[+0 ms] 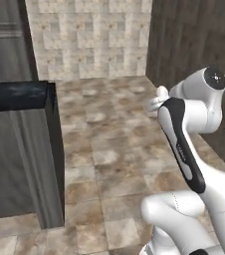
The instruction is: Pick up the metallic utensils from the counter and place them in the open drawer. Make sure not to pick up any wooden utensils.
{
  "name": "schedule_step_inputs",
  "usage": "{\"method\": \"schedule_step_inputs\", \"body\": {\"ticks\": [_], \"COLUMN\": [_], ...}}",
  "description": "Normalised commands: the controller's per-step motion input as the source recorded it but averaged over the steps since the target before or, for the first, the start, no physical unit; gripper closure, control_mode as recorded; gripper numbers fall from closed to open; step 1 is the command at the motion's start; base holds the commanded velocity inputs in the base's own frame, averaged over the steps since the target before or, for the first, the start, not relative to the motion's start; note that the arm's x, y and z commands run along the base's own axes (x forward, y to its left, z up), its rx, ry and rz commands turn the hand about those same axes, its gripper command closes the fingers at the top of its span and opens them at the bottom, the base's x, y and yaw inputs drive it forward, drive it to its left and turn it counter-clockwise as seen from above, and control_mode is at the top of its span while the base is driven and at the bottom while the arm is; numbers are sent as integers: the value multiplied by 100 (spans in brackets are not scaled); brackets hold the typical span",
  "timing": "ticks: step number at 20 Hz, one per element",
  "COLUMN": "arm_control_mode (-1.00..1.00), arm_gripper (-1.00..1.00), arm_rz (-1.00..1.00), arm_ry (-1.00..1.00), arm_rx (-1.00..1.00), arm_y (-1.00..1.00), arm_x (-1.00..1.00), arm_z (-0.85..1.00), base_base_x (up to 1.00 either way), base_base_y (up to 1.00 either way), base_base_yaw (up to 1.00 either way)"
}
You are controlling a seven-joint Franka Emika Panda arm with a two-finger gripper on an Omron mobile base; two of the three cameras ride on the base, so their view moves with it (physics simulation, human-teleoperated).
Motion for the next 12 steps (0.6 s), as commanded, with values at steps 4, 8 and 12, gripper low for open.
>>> {"method": "schedule_step_inputs", "body": {"ticks": [4, 8, 12], "arm_control_mode": [100, 100, 100], "arm_gripper": [100, 100, 100], "arm_rz": [0, 0, 0], "arm_ry": [0, 0, 0], "arm_rx": [0, 0, 0], "arm_y": [0, 0, 0], "arm_x": [0, 0, 0], "arm_z": [0, 0, 0], "base_base_x": [41, 29, 27], "base_base_y": [-36, -16, -34], "base_base_yaw": [82, 91, 84]}}
